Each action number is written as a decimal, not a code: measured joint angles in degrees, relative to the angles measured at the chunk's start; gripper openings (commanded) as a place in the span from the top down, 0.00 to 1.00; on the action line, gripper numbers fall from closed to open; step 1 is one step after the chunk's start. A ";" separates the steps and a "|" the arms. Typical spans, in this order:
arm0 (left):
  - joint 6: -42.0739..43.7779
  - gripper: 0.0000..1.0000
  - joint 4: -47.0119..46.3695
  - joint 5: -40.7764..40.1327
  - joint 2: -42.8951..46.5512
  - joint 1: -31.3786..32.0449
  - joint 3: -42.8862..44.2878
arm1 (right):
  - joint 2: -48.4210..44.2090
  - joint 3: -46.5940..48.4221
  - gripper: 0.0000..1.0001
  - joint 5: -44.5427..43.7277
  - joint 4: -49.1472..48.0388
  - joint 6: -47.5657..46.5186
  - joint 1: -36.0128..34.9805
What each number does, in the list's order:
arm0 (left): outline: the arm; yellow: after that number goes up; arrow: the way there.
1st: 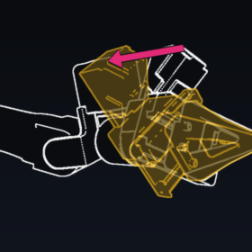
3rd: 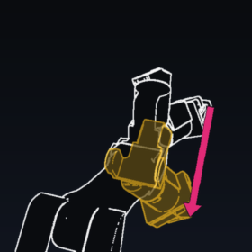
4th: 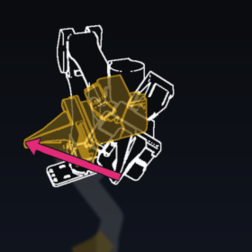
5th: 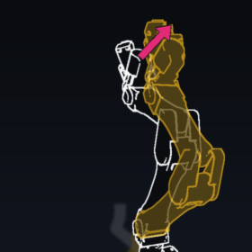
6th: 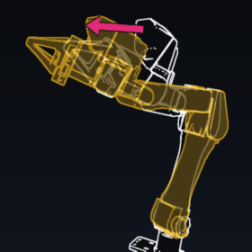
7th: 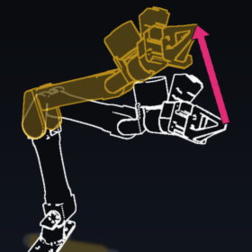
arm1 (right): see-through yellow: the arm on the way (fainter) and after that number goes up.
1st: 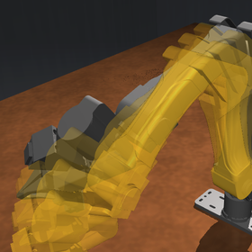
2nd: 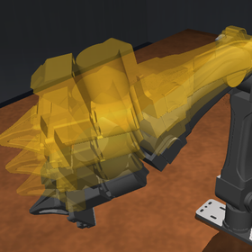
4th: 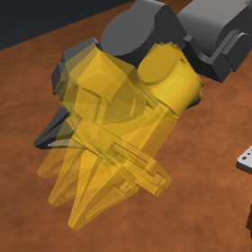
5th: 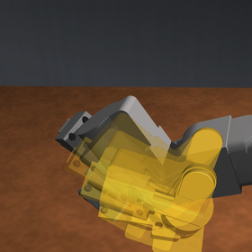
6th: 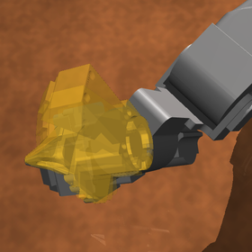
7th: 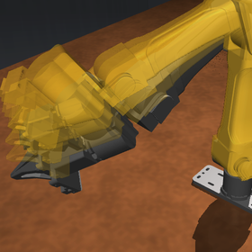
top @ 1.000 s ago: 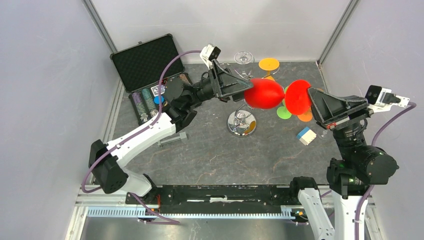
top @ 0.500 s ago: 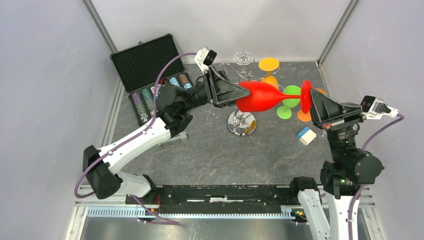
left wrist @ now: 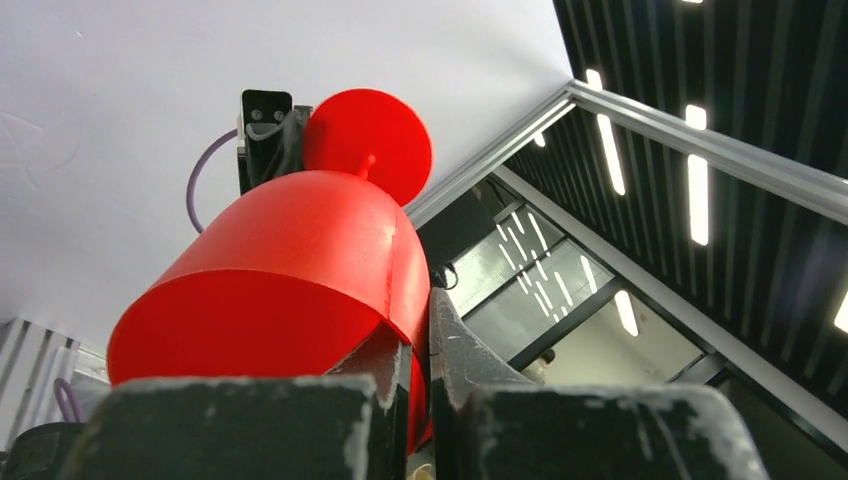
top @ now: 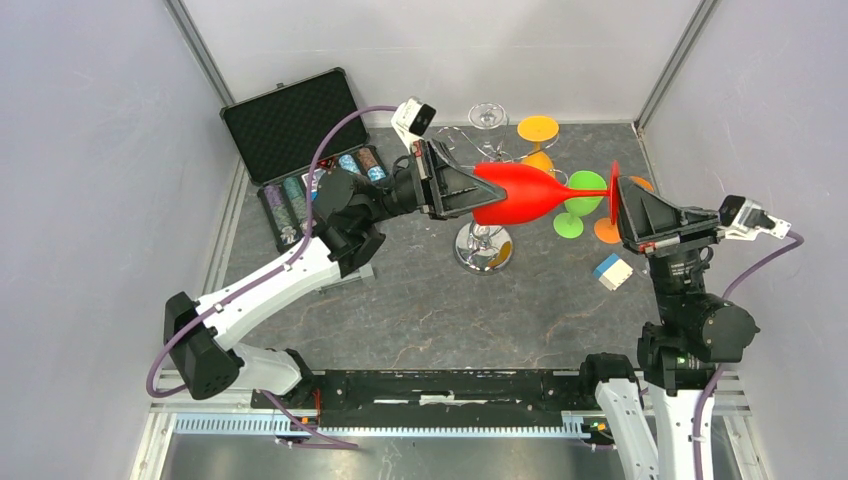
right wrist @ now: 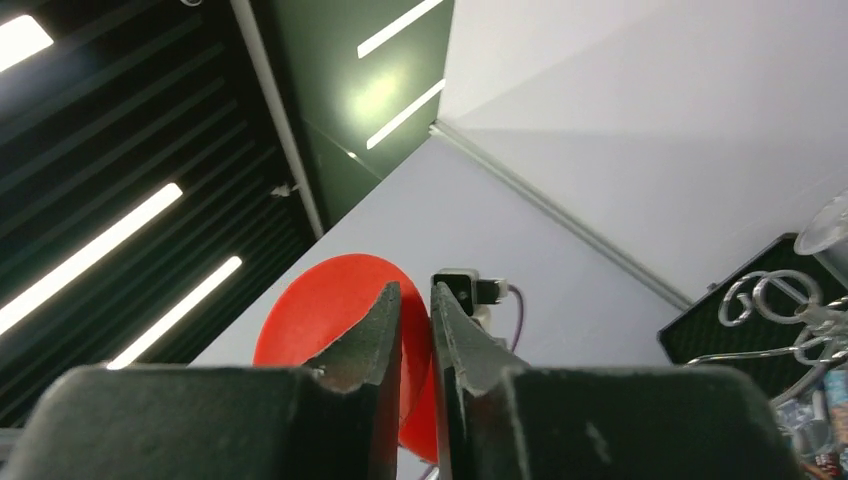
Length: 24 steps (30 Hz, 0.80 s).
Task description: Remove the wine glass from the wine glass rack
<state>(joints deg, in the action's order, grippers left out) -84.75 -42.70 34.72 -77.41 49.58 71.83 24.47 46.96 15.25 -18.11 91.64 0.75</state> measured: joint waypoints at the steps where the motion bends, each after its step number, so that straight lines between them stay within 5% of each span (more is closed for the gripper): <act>1: 0.61 0.98 0.31 0.02 0.00 0.02 0.00 | -0.07 -0.11 0.60 -0.42 0.42 -0.85 -0.02; 7: 8.15 0.98 6.03 0.55 1.62 -0.11 0.20 | -1.20 0.79 0.29 -7.30 8.66 -12.57 0.04; 13: 24.92 0.98 25.99 -4.96 6.73 -1.25 4.48 | -1.22 5.42 0.26 -17.00 18.34 -26.29 0.04; 24: 60.24 0.98 59.84 -44.41 21.16 -1.49 10.29 | -1.44 5.66 0.27 -26.58 23.61 -39.32 0.04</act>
<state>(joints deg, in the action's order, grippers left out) -24.51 17.15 -9.69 -56.25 48.10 82.13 23.03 52.62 -11.33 5.50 52.31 0.80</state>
